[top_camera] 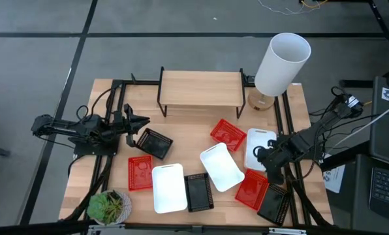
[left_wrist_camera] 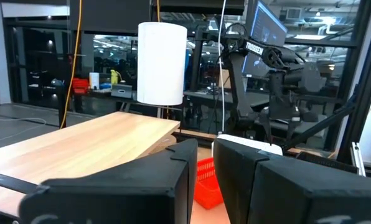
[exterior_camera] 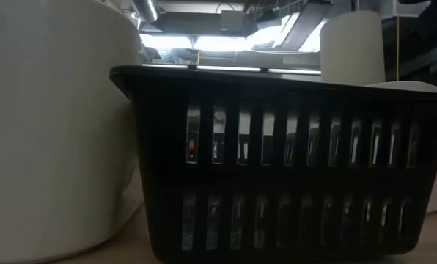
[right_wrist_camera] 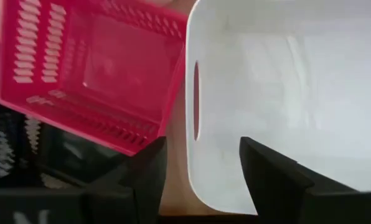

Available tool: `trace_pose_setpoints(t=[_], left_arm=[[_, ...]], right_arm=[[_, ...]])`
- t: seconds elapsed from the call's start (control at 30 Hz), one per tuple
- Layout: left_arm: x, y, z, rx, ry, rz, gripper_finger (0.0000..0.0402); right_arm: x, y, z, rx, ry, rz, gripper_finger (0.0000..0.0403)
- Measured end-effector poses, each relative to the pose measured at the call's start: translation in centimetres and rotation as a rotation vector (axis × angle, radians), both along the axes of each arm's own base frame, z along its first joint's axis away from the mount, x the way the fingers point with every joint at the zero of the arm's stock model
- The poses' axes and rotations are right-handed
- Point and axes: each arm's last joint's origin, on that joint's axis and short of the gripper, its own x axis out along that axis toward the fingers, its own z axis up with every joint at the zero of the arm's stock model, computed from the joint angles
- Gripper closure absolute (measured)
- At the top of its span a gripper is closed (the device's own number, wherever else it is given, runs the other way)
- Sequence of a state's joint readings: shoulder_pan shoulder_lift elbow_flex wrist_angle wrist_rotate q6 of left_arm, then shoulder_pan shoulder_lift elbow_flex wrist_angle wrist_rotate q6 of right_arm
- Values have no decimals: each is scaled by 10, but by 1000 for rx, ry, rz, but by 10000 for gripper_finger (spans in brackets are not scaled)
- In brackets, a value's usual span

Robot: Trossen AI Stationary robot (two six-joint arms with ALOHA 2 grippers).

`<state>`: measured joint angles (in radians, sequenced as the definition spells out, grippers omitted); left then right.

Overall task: Stack baskets on shelf by color
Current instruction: Put the right white bin on the shelf

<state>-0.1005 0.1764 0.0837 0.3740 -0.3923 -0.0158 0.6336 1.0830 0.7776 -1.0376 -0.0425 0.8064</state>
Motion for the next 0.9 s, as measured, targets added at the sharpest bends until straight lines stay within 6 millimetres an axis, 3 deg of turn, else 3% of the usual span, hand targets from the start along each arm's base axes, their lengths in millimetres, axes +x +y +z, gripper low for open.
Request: trace_pose_setpoints(t=[0.6, 0.73, 0.9], left_arm=[[0, 0, 0, 0, 0, 0, 356], [0, 0, 0, 0, 0, 0, 356], [0, 0, 0, -3, 0, 12, 356]], right_arm=[[16, 22, -44, -140, 250, -37, 213], [16, 23, -46, -143, 263, -40, 270], [17, 23, -36, -149, 297, -90, 386]])
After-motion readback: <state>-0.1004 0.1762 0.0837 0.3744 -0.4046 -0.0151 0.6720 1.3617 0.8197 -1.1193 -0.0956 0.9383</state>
